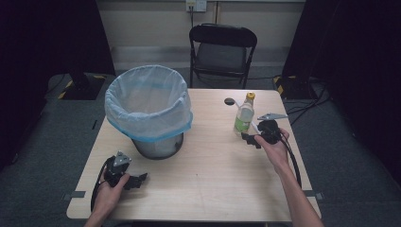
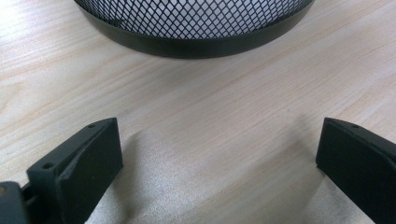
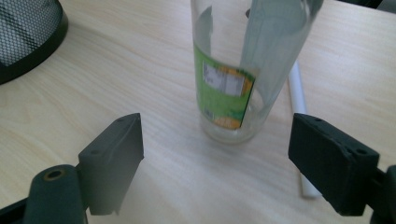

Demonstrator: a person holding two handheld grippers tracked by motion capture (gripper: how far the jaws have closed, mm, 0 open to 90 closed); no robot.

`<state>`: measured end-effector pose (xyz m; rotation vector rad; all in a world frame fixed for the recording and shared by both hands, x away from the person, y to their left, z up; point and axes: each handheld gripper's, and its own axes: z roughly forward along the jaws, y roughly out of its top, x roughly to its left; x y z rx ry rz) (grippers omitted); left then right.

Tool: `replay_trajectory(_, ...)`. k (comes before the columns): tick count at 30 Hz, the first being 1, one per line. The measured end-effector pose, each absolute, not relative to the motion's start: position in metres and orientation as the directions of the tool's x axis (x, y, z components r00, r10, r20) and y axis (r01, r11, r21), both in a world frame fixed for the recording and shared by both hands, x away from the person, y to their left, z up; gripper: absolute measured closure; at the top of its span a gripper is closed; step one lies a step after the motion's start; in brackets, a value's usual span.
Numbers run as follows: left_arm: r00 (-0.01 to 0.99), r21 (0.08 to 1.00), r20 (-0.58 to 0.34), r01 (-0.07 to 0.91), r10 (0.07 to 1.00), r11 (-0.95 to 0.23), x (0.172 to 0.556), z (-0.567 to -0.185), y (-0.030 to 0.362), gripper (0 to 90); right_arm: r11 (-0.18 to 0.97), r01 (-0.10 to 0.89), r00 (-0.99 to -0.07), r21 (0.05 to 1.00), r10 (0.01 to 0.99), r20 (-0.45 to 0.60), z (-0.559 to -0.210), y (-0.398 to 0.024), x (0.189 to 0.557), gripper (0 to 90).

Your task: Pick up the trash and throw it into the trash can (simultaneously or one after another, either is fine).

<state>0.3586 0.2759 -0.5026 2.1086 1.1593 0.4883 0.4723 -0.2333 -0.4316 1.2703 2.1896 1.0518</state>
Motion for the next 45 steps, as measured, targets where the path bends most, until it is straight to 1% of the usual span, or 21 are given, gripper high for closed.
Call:
replay_trajectory(8, 0.535, 0.711, 0.004, 0.593, 0.845, -0.379, 0.359, -0.503, 0.276, 0.0, 0.307, 0.562, -0.514, 0.768, 0.857, 0.034, -0.422, -0.23, 0.505, 17.1)
replay_trajectory(10, 0.535, 0.711, 0.005, 0.593, 0.845, -0.379, 0.359, -0.503, 0.276, 0.0, 0.307, 0.562, -0.512, 0.768, 0.858, 0.032, -0.424, -0.23, 0.512, 17.8)
replay_trajectory(11, 0.534, 0.711, 0.004, 0.593, 0.845, -0.379, 0.359, -0.503, 0.276, 0.0, 0.307, 0.574, -0.512, 0.759, 0.858, 0.04, -0.426, -0.23, 0.515, 16.5)
replay_trajectory(13, 0.535, 0.71, 0.005, 0.593, 0.845, -0.379, 0.359, -0.503, 0.276, 0.0, 0.301, 0.581, -0.518, 0.756, 0.854, 0.058, -0.431, -0.229, 0.52, 16.9)
replay_trajectory(18, 0.535, 0.711, 0.005, 0.593, 0.845, -0.379, 0.359, -0.503, 0.276, 0.0, 0.335, 0.578, -0.527, 0.744, 0.849, 0.028, -0.439, -0.219, 0.528, 15.9)
replay_trajectory(22, 0.535, 0.71, 0.005, 0.593, 0.845, -0.38, 0.359, -0.503, 0.276, 0.0, 0.337, 0.567, -0.52, 0.751, 0.854, 0.009, -0.443, -0.216, 0.531, 17.6)
replay_trajectory(26, 0.535, 0.71, 0.005, 0.593, 0.845, -0.379, 0.359, -0.503, 0.276, 0.0, 0.326, 0.58, -0.516, 0.747, 0.856, 0.027, -0.449, -0.217, 0.534, 19.6)
replay_trajectory(28, 0.535, 0.711, 0.005, 0.593, 0.845, -0.379, 0.359, -0.503, 0.276, 0.0, 0.317, 0.577, -0.514, 0.753, 0.857, 0.032, -0.452, -0.215, 0.535, 18.9)
replay_trajectory(33, 0.534, 0.711, 0.005, 0.593, 0.845, -0.379, 0.358, -0.503, 0.276, 0.0, 0.31, 0.566, -0.496, 0.764, 0.868, 0.015, -0.457, -0.214, 0.536, 24.4)
replay_trajectory(40, 0.534, 0.711, 0.005, 0.593, 0.845, -0.379, 0.359, -0.503, 0.276, 0.0, 0.298, 0.564, -0.488, 0.77, 0.873, 0.02, -0.461, -0.213, 0.539, 25.3)
replay_trajectory(42, 0.535, 0.711, 0.003, 0.593, 0.845, -0.378, 0.358, -0.503, 0.276, 0.0, 0.303, 0.569, -0.485, 0.764, 0.874, 0.015, -0.465, -0.211, 0.54, 24.1)
replay_trajectory(45, 0.535, 0.711, 0.003, 0.593, 0.845, -0.378, 0.358, -0.503, 0.276, 0.0, 0.303, 0.568, -0.483, 0.766, 0.876, 0.012, -0.468, -0.209, 0.542, 25.6)
